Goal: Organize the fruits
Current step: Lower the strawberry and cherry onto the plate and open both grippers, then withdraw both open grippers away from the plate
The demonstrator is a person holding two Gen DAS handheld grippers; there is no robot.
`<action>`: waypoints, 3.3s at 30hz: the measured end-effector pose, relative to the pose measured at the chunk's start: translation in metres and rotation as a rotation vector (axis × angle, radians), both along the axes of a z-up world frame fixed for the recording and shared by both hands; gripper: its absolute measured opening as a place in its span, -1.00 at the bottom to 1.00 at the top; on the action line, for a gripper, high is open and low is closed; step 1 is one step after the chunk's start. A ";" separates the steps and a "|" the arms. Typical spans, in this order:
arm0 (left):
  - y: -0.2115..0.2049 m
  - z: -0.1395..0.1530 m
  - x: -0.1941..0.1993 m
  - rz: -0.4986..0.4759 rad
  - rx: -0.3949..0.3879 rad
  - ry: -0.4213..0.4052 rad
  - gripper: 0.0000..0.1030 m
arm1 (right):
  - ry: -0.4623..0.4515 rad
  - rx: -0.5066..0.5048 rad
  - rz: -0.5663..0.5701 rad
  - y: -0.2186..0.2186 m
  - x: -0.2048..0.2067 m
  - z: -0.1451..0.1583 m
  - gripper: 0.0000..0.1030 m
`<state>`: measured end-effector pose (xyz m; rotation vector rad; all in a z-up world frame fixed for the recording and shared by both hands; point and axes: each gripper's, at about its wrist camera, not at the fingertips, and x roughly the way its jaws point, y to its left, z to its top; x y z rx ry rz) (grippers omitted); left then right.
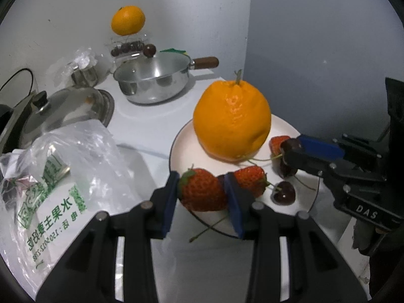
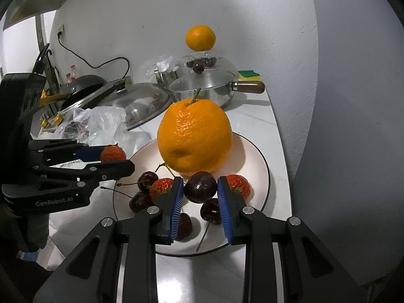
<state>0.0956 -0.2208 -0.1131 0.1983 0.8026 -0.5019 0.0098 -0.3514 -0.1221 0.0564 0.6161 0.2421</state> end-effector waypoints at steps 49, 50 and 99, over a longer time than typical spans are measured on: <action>0.063 0.060 -0.060 0.048 -0.118 -0.140 0.66 | -0.083 -0.093 -0.057 0.041 -0.048 0.053 0.01; 0.066 0.062 -0.063 0.052 -0.122 -0.145 0.66 | -0.093 -0.094 -0.059 0.044 -0.052 0.057 0.02; 0.203 0.180 -0.195 0.321 -0.177 -0.477 0.94 | -0.380 -0.095 -0.135 0.141 -0.157 0.179 0.56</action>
